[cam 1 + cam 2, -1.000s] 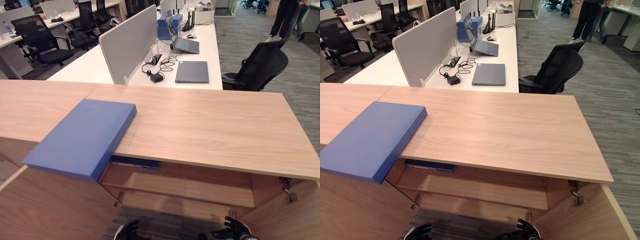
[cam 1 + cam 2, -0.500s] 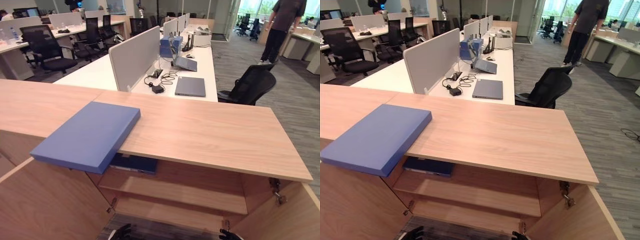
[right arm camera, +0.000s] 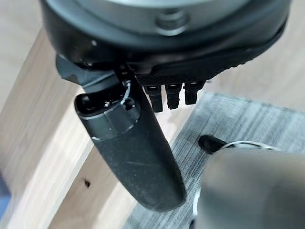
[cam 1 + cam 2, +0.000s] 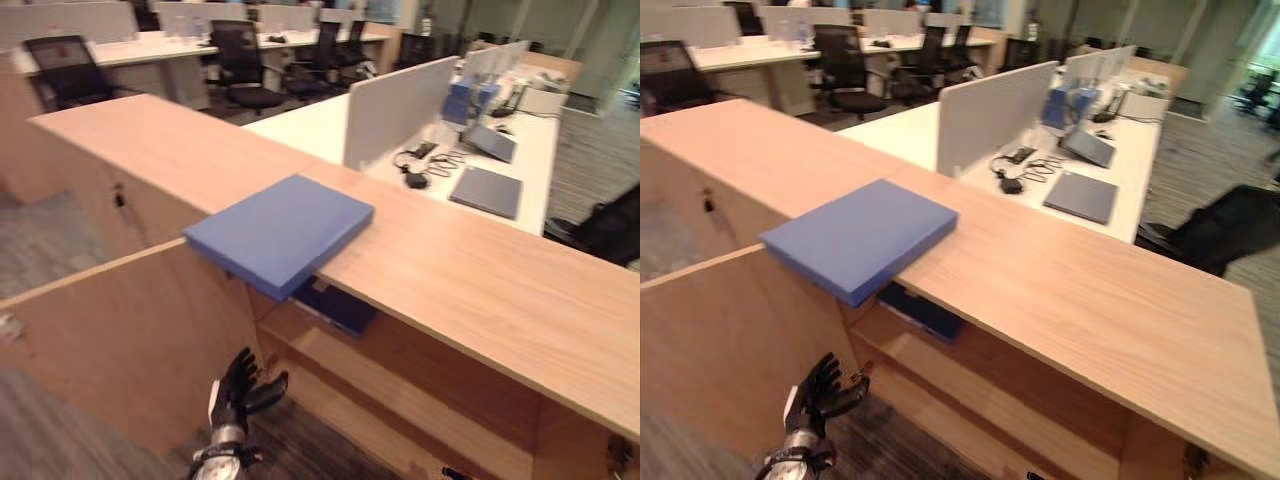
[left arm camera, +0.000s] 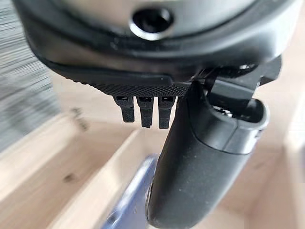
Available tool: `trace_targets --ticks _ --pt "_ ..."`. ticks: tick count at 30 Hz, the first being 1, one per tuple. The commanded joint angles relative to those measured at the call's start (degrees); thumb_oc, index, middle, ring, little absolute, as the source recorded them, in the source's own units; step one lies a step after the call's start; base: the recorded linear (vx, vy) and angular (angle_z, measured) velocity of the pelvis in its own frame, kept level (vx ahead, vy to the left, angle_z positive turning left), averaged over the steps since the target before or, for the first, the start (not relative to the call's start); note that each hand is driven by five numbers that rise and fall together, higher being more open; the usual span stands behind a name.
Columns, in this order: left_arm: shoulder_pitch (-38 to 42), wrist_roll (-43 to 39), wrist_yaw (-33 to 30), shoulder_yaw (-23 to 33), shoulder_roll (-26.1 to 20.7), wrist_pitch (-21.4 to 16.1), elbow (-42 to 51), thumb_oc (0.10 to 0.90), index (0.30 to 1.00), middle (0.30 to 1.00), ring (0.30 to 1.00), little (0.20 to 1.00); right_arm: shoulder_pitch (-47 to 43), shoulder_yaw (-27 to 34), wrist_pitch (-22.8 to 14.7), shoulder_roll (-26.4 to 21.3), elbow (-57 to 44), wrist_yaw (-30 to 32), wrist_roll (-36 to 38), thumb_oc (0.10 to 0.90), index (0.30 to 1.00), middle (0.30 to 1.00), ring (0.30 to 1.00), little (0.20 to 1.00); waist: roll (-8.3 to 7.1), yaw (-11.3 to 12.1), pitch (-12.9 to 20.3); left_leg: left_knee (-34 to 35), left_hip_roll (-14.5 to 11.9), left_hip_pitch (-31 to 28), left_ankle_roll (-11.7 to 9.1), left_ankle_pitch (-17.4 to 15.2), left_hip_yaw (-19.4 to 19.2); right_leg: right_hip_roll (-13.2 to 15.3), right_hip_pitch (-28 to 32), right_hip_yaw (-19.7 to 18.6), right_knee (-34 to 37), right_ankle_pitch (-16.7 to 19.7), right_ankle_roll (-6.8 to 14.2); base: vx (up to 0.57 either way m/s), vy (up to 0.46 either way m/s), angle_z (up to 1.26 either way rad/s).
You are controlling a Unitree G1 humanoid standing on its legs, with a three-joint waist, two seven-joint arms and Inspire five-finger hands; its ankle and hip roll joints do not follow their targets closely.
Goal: Put the empty folder in the office cabinet
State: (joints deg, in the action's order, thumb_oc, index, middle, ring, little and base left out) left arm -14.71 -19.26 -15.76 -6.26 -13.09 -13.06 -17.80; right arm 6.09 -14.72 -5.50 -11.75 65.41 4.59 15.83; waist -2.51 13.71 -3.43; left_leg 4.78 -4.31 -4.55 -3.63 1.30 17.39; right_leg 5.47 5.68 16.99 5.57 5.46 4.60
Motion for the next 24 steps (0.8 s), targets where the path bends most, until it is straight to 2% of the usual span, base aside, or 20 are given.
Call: trace_targets --ticks 1,4,7,10,11,13,16,18,20,23,24 --pt "8.1 11.2 -5.1 2.7 -3.4 -4.3 6.6 0.8 0.9 0.9 0.9 0.9 -4.8 1.3 -2.7 -1.9 -3.1 2.4 -0.4 0.8 0.9 0.9 0.9 0.9 -0.89 1.0 -4.3 -1.4 1.9 2.0 -3.4 -1.2 -1.2 1.7 8.9 -1.9 -2.4 -12.5 2.9 0.0 -0.064 0.6" --pt "9.0 23.6 -11.7 3.6 -7.0 -3.8 10.6 0.8 0.9 0.9 0.9 0.9 -4.5 0.8 -3.4 -1.6 -2.8 3.2 -0.3 0.8 0.9 0.9 0.9 0.9 -1.08 2.0 -4.4 -1.8 2.1 2.8 -4.0 -0.8 0.4 1.4 9.4 -0.2 -2.3 -13.0 2.6 0.0 -0.057 0.37" --pt "10.3 32.6 -17.8 5.0 -10.0 -3.2 13.5 0.8 0.9 0.9 0.9 0.9 -4.7 0.1 -4.0 -1.6 -2.6 3.9 -0.4 0.8 0.9 0.9 0.9 0.9 -0.95 3.0 -4.4 -1.8 2.2 3.4 -4.7 -0.4 1.3 1.1 9.6 1.2 -2.2 -13.5 2.4 0.0 -0.04 0.32" --pt "11.1 43.6 -24.8 5.6 -14.2 -2.5 15.0 0.8 0.9 0.9 0.9 0.9 -5.0 -0.4 -4.9 -1.6 -2.8 3.9 0.1 0.8 0.9 0.9 0.9 0.9 -0.9 3.1 -4.2 -1.7 2.1 3.5 -5.1 -0.3 1.8 0.8 9.9 1.9 -2.3 -13.9 2.4 0.0 -0.034 0.29" --pt "11.2 50.1 -28.8 6.6 -16.8 -0.4 16.0 0.8 0.9 0.9 0.9 0.9 -5.1 -0.7 -5.7 -1.6 -3.5 3.9 0.6 0.8 0.9 0.9 0.9 0.9 -0.67 3.2 -3.9 -1.5 1.9 3.4 -5.3 -0.2 1.9 0.5 10.2 2.2 -2.1 -14.2 2.3 0.01 -0.035 0.17" --pt "10.9 55.6 -31.3 7.4 -19.8 1.1 16.7 0.8 0.9 0.9 0.9 0.9 -5.2 -0.7 -6.1 -1.7 -3.9 3.3 1.7 0.8 0.9 0.9 0.9 0.9 -0.39 2.7 -3.8 -1.3 1.5 3.1 -5.5 -0.3 1.5 0.4 10.2 2.1 -2.0 -14.3 2.4 0.0 -0.017 0.09" --pt "10.4 60.9 -32.3 9.1 -24.5 2.1 17.6 0.8 0.9 0.9 0.9 0.9 -4.8 -0.6 -6.3 -2.0 -4.2 1.5 3.2 0.8 0.9 0.9 0.9 0.9 0.28 2.0 -3.8 -0.9 1.1 2.8 -5.6 -0.1 0.6 0.4 9.9 1.4 -2.1 -14.3 2.5 -0.01 0.009 -0.06" --pt "11.4 62.3 -31.7 9.0 -27.8 0.8 18.5 0.8 0.9 0.9 0.9 0.9 -4.5 -0.5 -6.4 -2.2 -3.9 0.5 4.0 0.8 0.9 0.9 0.9 0.9 0.8 1.1 -3.6 -0.8 0.7 2.6 -5.7 -0.2 0.0 0.3 9.6 0.7 -2.1 -14.2 2.6 0.0 0.021 -0.09" --pt "13.0 63.0 -29.0 7.6 -33.5 -1.4 20.0 0.8 0.9 0.9 0.9 0.9 -4.7 -0.2 -6.6 -3.0 -4.1 -0.4 4.6 0.8 0.9 0.9 0.9 0.9 1.77 -0.3 -3.6 -0.7 0.4 2.5 -5.8 -0.2 -0.6 0.3 9.0 -0.3 -2.5 -14.1 2.8 0.0 0.032 -0.17" --pt "13.7 63.4 -28.1 6.6 -36.3 -2.2 20.1 0.8 0.9 0.9 0.9 0.9 -4.7 -0.1 -6.7 -3.4 -4.4 -0.8 4.7 0.8 0.9 0.9 0.9 0.9 2.21 -1.2 -3.5 -0.6 0.1 2.4 -5.7 -0.3 -1.4 0.4 8.5 -1.1 -2.7 -14.0 2.9 0.0 0.034 -0.28" --pt "14.0 63.9 -27.2 5.7 -38.1 -2.5 19.8 0.8 0.9 0.9 0.9 0.9 -4.8 0.2 -6.9 -3.5 -5.0 -0.9 4.9 0.8 0.9 0.9 0.9 0.9 2.56 -2.2 -3.2 -0.5 -0.1 2.1 -5.6 -0.5 -2.4 0.4 8.2 -1.9 -2.7 -13.9 3.1 0.01 0.039 -0.36"
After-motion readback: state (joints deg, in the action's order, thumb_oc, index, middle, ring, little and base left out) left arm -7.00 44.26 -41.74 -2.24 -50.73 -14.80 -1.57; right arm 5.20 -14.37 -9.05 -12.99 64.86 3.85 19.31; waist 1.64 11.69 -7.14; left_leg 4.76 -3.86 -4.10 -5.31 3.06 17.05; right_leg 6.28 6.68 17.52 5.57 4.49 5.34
